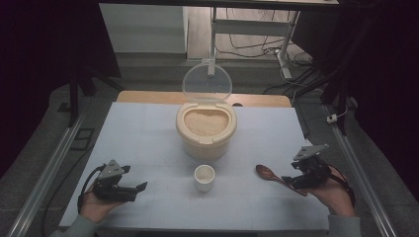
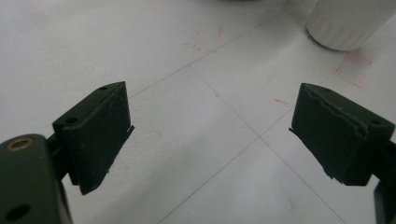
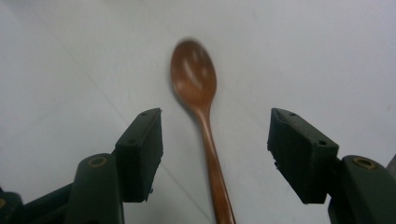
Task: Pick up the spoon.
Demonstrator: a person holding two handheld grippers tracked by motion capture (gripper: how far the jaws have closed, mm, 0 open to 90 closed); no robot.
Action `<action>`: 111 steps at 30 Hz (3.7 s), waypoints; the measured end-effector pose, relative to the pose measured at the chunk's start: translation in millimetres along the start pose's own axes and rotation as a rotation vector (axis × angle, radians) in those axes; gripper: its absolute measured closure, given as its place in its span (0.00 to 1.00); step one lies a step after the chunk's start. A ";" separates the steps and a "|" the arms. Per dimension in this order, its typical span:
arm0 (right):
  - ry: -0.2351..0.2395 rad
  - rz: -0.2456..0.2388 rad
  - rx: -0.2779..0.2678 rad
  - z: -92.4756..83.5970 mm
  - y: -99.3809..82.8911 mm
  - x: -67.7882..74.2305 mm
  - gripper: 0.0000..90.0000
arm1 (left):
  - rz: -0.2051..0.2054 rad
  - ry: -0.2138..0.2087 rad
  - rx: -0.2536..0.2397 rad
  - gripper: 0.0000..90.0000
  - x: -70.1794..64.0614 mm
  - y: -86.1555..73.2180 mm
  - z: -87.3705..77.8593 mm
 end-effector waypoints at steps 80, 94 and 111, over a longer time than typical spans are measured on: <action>0.129 -0.130 0.049 24.9 -0.2 6.7 0.89 | -0.007 -0.016 0.056 0.13 4.5 -11.6 6.0; 0.239 -0.198 -0.055 17.9 22.3 37.1 0.89 | -0.004 -0.021 0.061 0.13 3.3 -11.2 7.7; 0.320 -0.329 -0.097 18.3 51.5 83.9 0.89 | -0.006 -0.023 0.067 0.13 2.9 -11.2 9.0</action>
Point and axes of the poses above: each handheld gripper's, and its own axes: z roughly forward along the jaws, y roughly out of its top, x roughly to its left, the point moved 2 cm from there along z, roughly forward along the jaws, and after that the axes turned 11 degrees about z, right-handed, at the moved point
